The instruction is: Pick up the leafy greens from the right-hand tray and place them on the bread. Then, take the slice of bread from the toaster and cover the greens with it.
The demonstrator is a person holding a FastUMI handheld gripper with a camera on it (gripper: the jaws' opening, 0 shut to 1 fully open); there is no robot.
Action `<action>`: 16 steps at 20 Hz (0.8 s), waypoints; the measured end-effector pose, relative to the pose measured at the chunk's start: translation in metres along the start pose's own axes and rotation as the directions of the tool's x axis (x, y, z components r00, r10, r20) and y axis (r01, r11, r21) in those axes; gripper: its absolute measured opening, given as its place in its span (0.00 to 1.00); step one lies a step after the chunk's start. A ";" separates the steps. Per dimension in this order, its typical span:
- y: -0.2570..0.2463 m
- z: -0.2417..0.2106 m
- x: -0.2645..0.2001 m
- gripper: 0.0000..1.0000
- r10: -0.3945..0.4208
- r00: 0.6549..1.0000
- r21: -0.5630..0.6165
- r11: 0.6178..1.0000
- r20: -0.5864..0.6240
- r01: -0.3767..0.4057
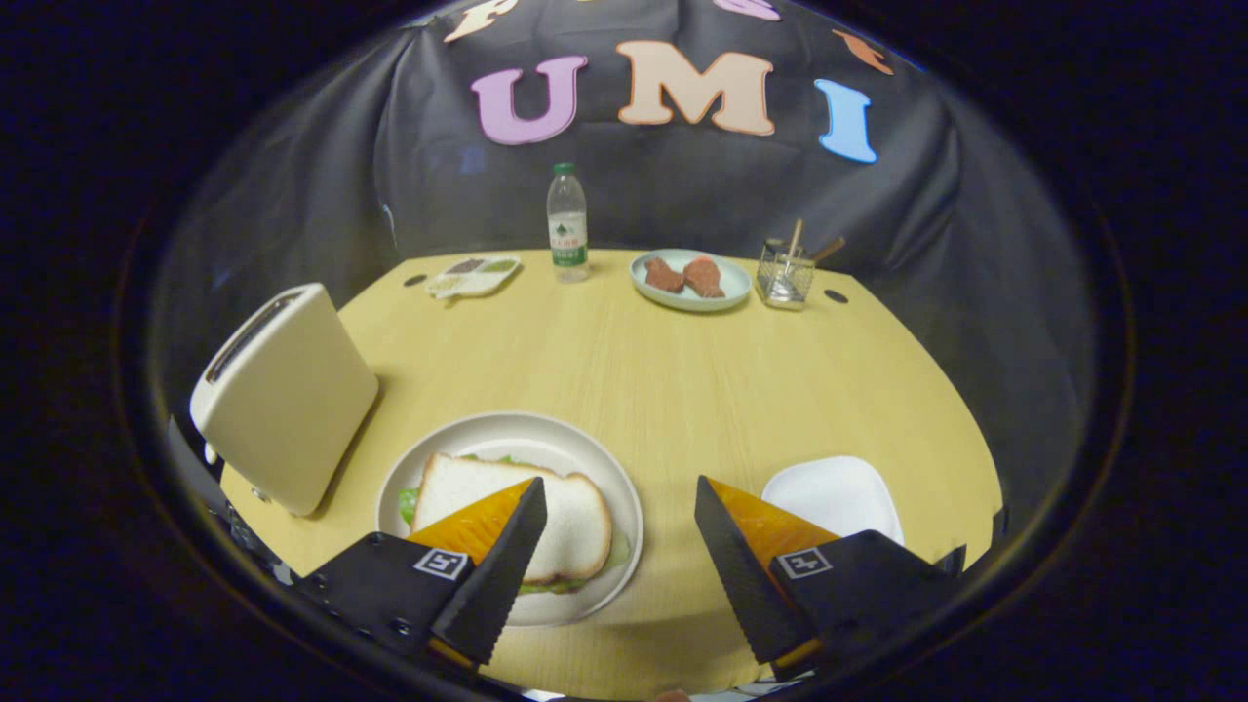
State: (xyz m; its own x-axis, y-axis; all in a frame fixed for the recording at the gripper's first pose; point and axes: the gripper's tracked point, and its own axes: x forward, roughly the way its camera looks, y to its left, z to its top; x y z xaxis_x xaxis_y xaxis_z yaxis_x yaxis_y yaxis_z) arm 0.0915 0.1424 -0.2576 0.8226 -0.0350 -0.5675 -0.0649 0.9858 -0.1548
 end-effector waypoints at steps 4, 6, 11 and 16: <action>0.009 0.073 -0.017 0.98 0.063 0.981 0.042 0.997 0.181 -0.072; 0.013 0.112 -0.028 0.98 0.101 0.955 0.054 0.991 0.278 -0.120; 0.016 0.170 -0.072 0.97 0.142 0.903 0.058 0.982 0.406 -0.181; 0.014 0.188 -0.091 0.97 0.161 0.876 0.087 0.971 0.454 -0.223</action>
State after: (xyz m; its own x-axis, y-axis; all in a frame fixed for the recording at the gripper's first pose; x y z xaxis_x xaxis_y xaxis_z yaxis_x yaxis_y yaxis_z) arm 0.1215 0.1904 -0.0559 0.9670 0.2022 -0.1550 -0.1973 0.9792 0.0469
